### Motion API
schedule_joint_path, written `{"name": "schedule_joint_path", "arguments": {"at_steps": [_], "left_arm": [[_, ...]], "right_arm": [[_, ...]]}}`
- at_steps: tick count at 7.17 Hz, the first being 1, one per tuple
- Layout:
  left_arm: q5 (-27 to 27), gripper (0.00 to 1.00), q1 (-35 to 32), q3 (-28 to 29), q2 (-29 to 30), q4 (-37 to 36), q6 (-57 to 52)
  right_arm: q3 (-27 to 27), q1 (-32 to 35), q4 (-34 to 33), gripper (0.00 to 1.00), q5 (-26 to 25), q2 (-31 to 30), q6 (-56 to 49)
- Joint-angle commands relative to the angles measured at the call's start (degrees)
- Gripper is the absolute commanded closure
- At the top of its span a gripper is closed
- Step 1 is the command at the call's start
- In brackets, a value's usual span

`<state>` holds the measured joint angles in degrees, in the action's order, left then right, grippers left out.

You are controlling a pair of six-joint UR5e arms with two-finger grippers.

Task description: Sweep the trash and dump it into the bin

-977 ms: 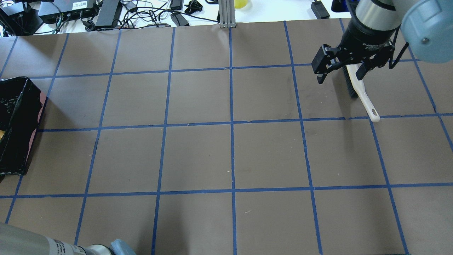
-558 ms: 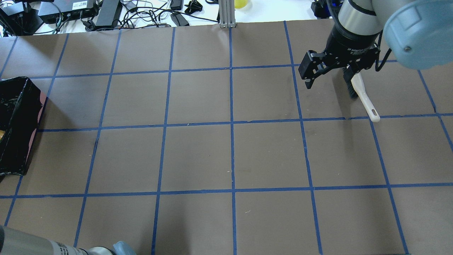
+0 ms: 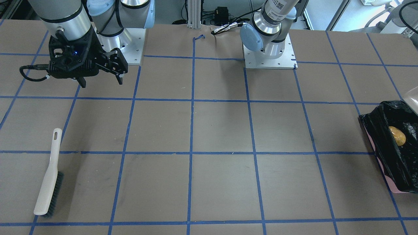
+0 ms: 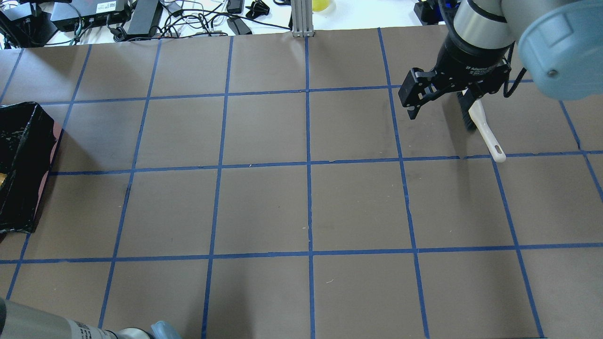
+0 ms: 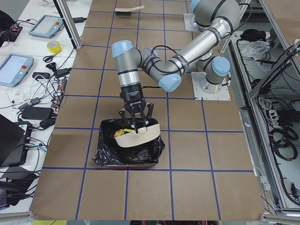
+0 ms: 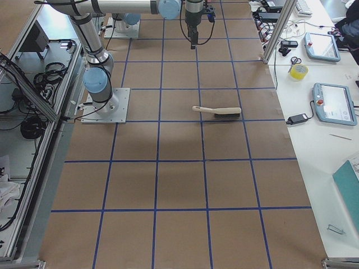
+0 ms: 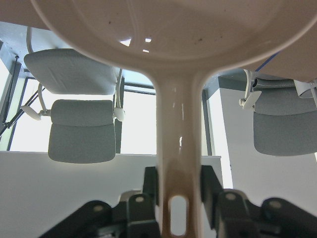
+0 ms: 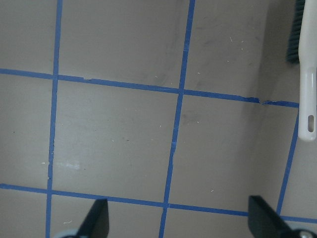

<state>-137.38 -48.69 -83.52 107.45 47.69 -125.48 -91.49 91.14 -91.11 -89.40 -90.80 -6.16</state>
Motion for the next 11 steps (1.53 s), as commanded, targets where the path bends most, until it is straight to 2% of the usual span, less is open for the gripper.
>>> {"name": "schedule_joint_path", "arguments": {"at_steps": [1, 3, 5, 7, 10, 11], "left_arm": [[0.01, 0.87, 0.0, -0.24, 0.04, -3.73, -0.03], [0.36, 0.87, 0.0, -0.5, -0.14, -2.96, -0.81], [1.06, 0.89, 0.0, 0.2, 0.39, 0.89, -2.56], [3.25, 0.9, -0.44, 2.91, 1.17, 1.35, -6.35], [3.61, 0.86, 0.0, 5.56, 2.06, 1.0, -9.51], [5.09, 0.86, 0.0, 6.44, 2.49, 0.65, -13.52]], "right_arm": [[-0.09, 0.0, 0.06, 0.0, -0.16, -0.34, 0.1], [-0.09, 0.0, -0.2, 0.0, -0.16, -0.34, 0.01], [-0.09, -0.08, -0.64, 0.0, -0.24, -0.34, 0.1], [-0.09, -0.08, -0.9, 0.0, -0.07, -0.34, 0.1], [-0.09, -0.08, -0.47, 0.0, -0.24, -0.25, 0.01], [-0.09, -0.08, -0.9, 0.0, -0.16, -0.34, 0.1]]}}
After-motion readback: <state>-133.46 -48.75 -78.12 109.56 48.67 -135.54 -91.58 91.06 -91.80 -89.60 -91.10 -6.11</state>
